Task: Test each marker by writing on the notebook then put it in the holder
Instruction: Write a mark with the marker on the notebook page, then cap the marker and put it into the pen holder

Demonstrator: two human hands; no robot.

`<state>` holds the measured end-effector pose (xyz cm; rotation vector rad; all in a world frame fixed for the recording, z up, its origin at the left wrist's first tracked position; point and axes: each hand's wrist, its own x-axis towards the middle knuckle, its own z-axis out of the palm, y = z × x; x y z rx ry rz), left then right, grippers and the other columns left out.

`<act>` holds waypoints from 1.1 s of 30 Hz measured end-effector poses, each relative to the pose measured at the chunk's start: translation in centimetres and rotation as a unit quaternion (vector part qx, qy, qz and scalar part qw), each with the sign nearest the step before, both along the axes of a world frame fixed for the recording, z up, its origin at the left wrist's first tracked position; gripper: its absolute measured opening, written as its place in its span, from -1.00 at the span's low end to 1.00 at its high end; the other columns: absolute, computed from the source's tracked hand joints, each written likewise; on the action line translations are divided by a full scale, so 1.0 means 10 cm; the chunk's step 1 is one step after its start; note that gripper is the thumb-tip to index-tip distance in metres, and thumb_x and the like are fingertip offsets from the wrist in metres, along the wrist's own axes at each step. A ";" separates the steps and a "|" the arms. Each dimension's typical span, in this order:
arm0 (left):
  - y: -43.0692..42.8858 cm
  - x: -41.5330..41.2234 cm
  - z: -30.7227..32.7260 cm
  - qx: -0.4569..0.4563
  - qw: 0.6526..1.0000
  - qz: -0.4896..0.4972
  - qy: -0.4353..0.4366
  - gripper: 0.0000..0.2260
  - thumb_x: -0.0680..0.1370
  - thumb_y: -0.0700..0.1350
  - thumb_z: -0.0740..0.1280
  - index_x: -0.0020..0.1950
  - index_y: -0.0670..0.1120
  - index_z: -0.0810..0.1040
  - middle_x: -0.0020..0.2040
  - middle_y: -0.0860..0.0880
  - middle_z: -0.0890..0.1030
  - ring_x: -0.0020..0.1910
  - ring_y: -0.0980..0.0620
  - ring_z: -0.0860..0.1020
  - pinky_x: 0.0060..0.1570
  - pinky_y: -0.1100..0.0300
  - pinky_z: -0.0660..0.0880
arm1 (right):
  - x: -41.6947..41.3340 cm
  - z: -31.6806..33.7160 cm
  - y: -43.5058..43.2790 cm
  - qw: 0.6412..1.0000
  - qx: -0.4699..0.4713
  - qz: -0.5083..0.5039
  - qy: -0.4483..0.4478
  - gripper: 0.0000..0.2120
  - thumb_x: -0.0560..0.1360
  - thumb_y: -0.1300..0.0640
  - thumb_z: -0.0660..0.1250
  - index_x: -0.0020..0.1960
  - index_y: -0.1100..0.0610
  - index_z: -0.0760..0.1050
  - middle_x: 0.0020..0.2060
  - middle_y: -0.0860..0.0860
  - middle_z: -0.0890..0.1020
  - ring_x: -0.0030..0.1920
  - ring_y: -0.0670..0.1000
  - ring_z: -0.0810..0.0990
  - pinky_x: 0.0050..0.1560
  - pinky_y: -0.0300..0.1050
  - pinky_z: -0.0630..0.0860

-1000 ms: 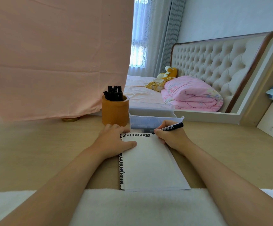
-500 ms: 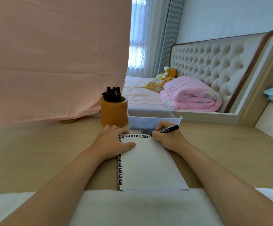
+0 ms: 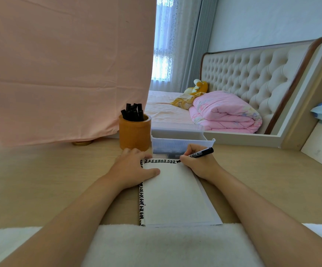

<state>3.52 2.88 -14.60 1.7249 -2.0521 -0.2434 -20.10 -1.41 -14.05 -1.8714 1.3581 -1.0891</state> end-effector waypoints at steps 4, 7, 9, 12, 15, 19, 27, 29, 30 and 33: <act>-0.01 -0.01 0.00 0.005 1.000 0.000 -0.001 -0.49 0.46 0.33 0.32 0.38 0.22 0.43 0.31 0.10 0.43 0.33 0.05 0.26 0.26 0.06 0.29 | -0.01 0.00 0.00 1.000 0.000 -0.002 0.002 -0.83 0.42 0.22 0.42 -0.28 0.21 0.47 -0.38 0.03 0.54 -0.36 -0.07 0.44 -0.30 -0.14 0.40; 0.00 -0.01 0.01 0.006 1.000 0.002 -0.003 -0.49 0.46 0.33 0.32 0.38 0.22 0.43 0.32 0.10 0.43 0.34 0.05 0.25 0.27 0.05 0.29 | -0.01 0.02 0.02 1.000 0.006 0.006 -0.003 -0.81 0.44 0.20 0.43 -0.30 0.14 0.48 -0.36 0.00 0.58 -0.35 -0.09 0.47 -0.31 -0.19 0.42; 0.00 -0.01 0.01 0.006 1.000 0.002 -0.004 -0.49 0.46 0.33 0.32 0.38 0.22 0.43 0.32 0.10 0.43 0.35 0.05 0.25 0.27 0.05 0.29 | 0.00 0.03 0.03 1.000 0.006 0.014 0.011 -0.79 0.44 0.21 0.43 -0.32 0.11 0.46 -0.37 -0.01 0.57 -0.36 -0.10 0.46 -0.31 -0.20 0.42; 0.00 -0.01 0.01 0.007 1.000 0.002 -0.005 -0.48 0.46 0.34 0.32 0.38 0.23 0.42 0.33 0.10 0.43 0.34 0.05 0.25 0.26 0.05 0.29 | 0.00 0.04 0.05 1.000 0.012 0.023 0.011 -0.78 0.44 0.23 0.43 -0.33 0.12 0.46 -0.37 0.01 0.57 -0.35 -0.09 0.47 -0.30 -0.16 0.43; 0.00 0.00 0.01 0.008 1.000 0.003 -0.004 -0.48 0.46 0.34 0.32 0.38 0.23 0.42 0.32 0.10 0.43 0.34 0.05 0.26 0.25 0.05 0.29 | 0.00 0.05 0.05 1.000 0.014 0.020 0.011 -0.77 0.43 0.24 0.43 -0.33 0.13 0.44 -0.38 0.01 0.55 -0.36 -0.08 0.45 -0.31 -0.17 0.41; 0.01 -0.01 0.01 0.007 1.000 0.002 -0.005 -0.48 0.46 0.34 0.32 0.38 0.23 0.42 0.32 0.11 0.43 0.34 0.05 0.26 0.24 0.06 0.29 | 0.01 0.06 0.04 1.000 0.011 0.018 0.018 -0.76 0.41 0.29 0.40 -0.34 0.13 0.39 -0.40 0.03 0.49 -0.38 -0.08 0.40 -0.34 -0.16 0.35; -0.02 0.02 -0.02 0.013 1.000 -0.008 0.001 -0.51 0.51 0.34 0.25 0.39 0.20 0.43 0.31 0.12 0.44 0.35 0.05 0.28 0.29 0.04 0.30 | -0.02 0.10 0.12 0.998 0.000 0.035 -0.056 -0.86 0.45 0.26 0.44 -0.26 0.15 0.53 -0.42 -0.06 0.58 -0.42 -0.11 0.46 -0.33 -0.15 0.40; -0.05 0.05 -0.02 0.020 0.998 -0.013 0.051 -0.54 0.55 0.33 0.16 0.36 0.18 0.48 0.29 0.12 0.47 0.33 0.05 0.32 0.28 0.03 0.32 | 0.01 0.19 0.18 0.994 -0.010 0.076 -0.080 -0.94 0.47 0.29 0.46 -0.16 0.19 0.60 -0.39 -0.07 0.61 -0.43 -0.10 0.46 -0.37 -0.21 0.41; -0.06 0.07 -0.01 0.020 0.996 -0.015 0.084 -0.56 0.57 0.30 0.14 0.35 0.16 0.49 0.28 0.12 0.48 0.30 0.06 0.36 0.26 0.05 0.34 | 0.01 0.24 0.21 0.991 -0.006 0.101 -0.092 -0.95 0.48 0.33 0.44 -0.09 0.22 0.63 -0.38 -0.08 0.62 -0.44 -0.08 0.46 -0.39 -0.24 0.41; -0.06 0.15 0.08 0.016 0.990 -0.004 0.141 -0.69 0.64 0.06 0.20 0.37 0.08 0.48 0.28 0.10 0.49 0.21 0.13 0.43 0.17 0.19 0.35 | 0.05 0.37 0.29 0.986 0.030 0.154 -0.064 -0.84 0.54 0.35 0.36 0.09 0.23 0.65 -0.37 -0.12 0.65 -0.44 -0.06 0.48 -0.44 -0.32 0.39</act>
